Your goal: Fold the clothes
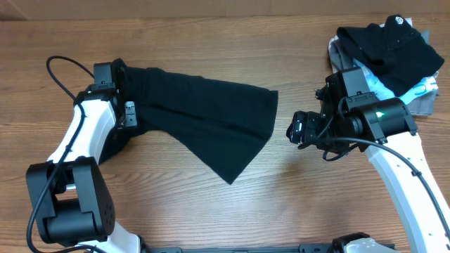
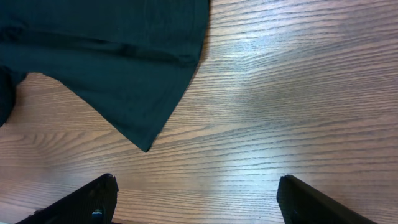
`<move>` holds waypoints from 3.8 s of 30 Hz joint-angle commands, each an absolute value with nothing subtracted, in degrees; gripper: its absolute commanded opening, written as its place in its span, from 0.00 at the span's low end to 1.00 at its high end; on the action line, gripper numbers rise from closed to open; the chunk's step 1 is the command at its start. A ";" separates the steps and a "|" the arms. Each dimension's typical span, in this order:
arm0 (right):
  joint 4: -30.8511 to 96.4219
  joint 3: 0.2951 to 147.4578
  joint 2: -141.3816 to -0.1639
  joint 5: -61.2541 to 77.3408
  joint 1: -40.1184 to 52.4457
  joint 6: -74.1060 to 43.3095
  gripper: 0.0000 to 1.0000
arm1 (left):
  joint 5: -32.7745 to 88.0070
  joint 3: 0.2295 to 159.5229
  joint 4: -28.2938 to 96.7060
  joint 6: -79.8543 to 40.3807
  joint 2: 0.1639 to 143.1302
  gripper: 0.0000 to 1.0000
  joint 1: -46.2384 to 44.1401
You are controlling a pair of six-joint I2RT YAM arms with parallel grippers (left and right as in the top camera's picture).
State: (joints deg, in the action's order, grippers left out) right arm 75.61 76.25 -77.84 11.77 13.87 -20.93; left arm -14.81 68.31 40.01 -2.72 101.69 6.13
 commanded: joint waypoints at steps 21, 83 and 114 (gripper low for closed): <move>75.42 76.16 -77.67 11.66 13.80 -19.70 0.87 | -17.15 63.37 36.34 -1.32 100.97 0.53 6.39; 67.42 71.90 -95.20 15.55 36.12 -21.61 0.82 | -7.44 93.62 66.63 -7.66 100.71 0.04 6.33; 48.75 66.04 -104.49 4.54 50.78 -48.60 0.62 | -7.42 93.62 66.00 -7.70 100.71 0.04 6.33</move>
State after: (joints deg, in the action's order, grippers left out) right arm 49.47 67.35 -103.50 5.50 50.35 -45.47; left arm -8.12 92.25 66.19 -8.45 102.37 6.13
